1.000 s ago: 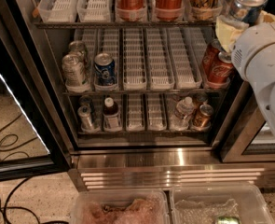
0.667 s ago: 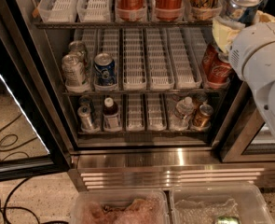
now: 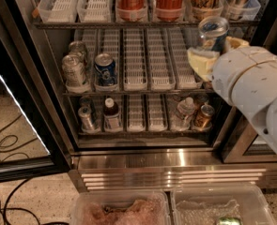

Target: Pick redbull can from top shelf of fridge

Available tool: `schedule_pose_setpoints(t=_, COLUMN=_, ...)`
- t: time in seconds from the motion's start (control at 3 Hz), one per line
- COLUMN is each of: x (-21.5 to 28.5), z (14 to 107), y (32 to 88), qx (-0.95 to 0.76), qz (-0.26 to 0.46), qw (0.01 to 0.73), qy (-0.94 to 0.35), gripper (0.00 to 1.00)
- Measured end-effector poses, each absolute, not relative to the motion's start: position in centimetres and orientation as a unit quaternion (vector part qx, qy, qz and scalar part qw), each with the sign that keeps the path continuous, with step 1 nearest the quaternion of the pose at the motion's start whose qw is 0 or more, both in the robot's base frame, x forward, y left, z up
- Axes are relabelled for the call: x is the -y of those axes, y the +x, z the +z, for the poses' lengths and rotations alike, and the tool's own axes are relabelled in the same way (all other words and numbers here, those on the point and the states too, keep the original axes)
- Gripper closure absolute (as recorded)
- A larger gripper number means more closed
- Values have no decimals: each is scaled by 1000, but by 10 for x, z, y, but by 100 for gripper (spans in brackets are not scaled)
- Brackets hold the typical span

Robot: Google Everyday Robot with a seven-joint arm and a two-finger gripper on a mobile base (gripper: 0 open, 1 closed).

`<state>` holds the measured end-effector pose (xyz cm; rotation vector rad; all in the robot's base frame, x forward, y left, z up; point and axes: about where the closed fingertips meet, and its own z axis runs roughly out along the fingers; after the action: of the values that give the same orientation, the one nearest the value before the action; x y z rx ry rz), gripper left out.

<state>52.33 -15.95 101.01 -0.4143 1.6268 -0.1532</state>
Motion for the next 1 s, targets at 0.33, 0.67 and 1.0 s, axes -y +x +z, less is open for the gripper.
schedule_pose_setpoints(t=0.33, x=126, z=978, y=512, qx=-721, qz=-62, qw=642, qy=-256, gripper=100)
schedule_pose_setpoints(t=0.67, x=126, z=978, y=512, qx=-721, qz=-62, qw=642, qy=-256, gripper=100)
schedule_pose_setpoints(t=1.0, x=112, z=961, y=510, qx=-725, qz=-51, qw=628, qy=-278, gripper=100)
